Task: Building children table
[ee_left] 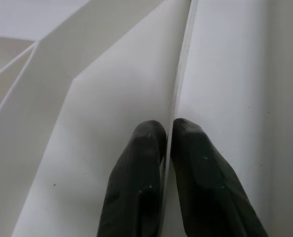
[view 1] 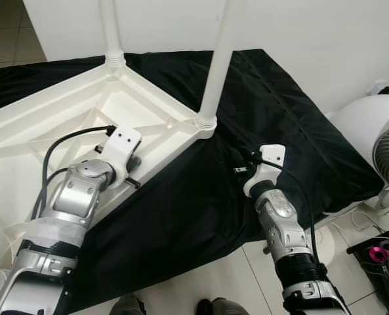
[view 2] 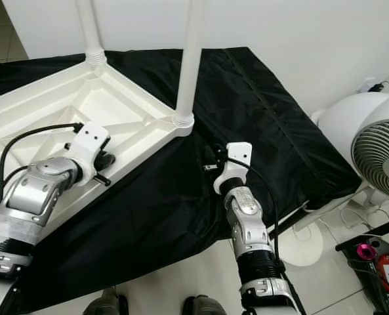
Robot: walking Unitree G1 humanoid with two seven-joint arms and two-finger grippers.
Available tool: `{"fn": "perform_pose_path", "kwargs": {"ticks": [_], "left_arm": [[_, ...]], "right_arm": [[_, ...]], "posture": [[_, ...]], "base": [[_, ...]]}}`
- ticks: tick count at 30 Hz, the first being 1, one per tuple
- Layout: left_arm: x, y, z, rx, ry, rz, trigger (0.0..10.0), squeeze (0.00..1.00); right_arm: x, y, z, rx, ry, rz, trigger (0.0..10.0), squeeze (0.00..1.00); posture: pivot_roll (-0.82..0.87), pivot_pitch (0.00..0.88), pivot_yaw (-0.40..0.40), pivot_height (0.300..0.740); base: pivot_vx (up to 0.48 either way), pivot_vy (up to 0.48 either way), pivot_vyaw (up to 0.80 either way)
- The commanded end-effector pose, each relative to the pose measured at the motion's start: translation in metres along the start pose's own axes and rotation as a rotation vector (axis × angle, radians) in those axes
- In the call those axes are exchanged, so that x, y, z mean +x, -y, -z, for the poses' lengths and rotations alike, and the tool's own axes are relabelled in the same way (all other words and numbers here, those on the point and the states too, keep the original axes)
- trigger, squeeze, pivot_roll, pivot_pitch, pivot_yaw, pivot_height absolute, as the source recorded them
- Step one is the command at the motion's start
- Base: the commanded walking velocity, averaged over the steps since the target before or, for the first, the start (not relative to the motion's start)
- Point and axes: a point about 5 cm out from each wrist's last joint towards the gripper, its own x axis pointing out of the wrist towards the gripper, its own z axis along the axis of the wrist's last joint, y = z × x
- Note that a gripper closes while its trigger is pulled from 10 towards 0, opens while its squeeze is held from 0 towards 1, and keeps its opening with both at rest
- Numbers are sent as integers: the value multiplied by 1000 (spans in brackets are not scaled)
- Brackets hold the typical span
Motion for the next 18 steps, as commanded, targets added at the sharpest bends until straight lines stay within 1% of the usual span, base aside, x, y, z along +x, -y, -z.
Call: {"fn": "perform_pose_path", "kwargs": {"ticks": [1, 2, 3, 4, 5, 6, 7, 8, 9, 10, 11, 12, 13, 15, 16, 18], "left_arm": [[6, 12, -2, 38, 22, -60, 2275, 0], [9, 21, -7, 43, 45, -43, 10000, 0], [11, 30, -13, 66, 88, -26, 10000, 0], [12, 35, -17, 80, 116, -15, 10000, 0], [12, 35, -17, 80, 116, -15, 10000, 0], [13, 40, -21, 94, 143, -15, 10000, 0], [13, 40, -21, 94, 143, -15, 10000, 0], [12, 41, -26, 74, 179, -35, 10000, 0], [12, 41, -26, 74, 179, -35, 10000, 0], [11, 39, -29, 59, 201, -43, 10000, 0], [10, 38, -30, 26, 218, -31, 10000, 0], [10, 38, -30, 26, 218, -31, 10000, 0], [8, 37, -32, 12, 240, -22, 10000, 1000], [5, 31, -37, -16, 278, -53, 10000, 1000], [5, 31, -37, -16, 278, -53, 10000, 1000], [2, 25, -43, -29, 314, -91, 10000, 1000]], "right_arm": [[0, 0, 2, -6, -4, 3, 10000, 0], [0, 0, 2, -7, -4, 5, 10000, 0], [1, 0, 2, -9, -4, 6, 10000, 0], [1, 0, 2, -11, -3, 6, 10000, 0], [1, 0, 2, -11, -3, 6, 10000, 0], [0, 0, 2, -12, -3, 8, 10000, 0], [0, 0, 2, -12, -3, 8, 10000, 0], [0, -1, 2, -13, -3, 11, 10000, 0], [0, -1, 2, -13, -3, 11, 10000, 0], [0, -1, 3, -13, -3, 13, 10000, 0], [0, -1, 3, -12, -3, 14, 10000, 0], [0, -1, 3, -12, -3, 14, 10000, 0], [-1, -1, 3, -13, -2, 15, 10000, 0], [0, -2, 3, -11, -1, 17, 10000, 0], [0, -2, 3, -11, -1, 17, 10000, 0], [0, -2, 3, -10, -1, 17, 10000, 0]], "posture": [[17, 68, -53, 740], [17, 68, -53, 740], [15, 68, -49, 740], [15, 68, -49, 740], [15, 68, -49, 740], [16, 70, -47, 740], [16, 70, -47, 740], [16, 72, -46, 740], [16, 72, -46, 740], [16, 73, -44, 740], [16, 73, -44, 740], [16, 73, -44, 740], [18, 75, -43, 740], [20, 74, -42, 740], [20, 74, -42, 740], [21, 75, -41, 740]], "base": [[0, 0, 0], [0, 0, 0], [0, 0, 0], [0, 0, 0], [0, 0, 0], [0, 0, 0], [0, 0, 0], [0, 0, 0], [0, 0, 0], [0, 0, 0], [0, 0, 0], [0, 0, 0], [0, 0, 0], [0, 0, 0], [0, 0, 0], [0, 0, 0]]}}
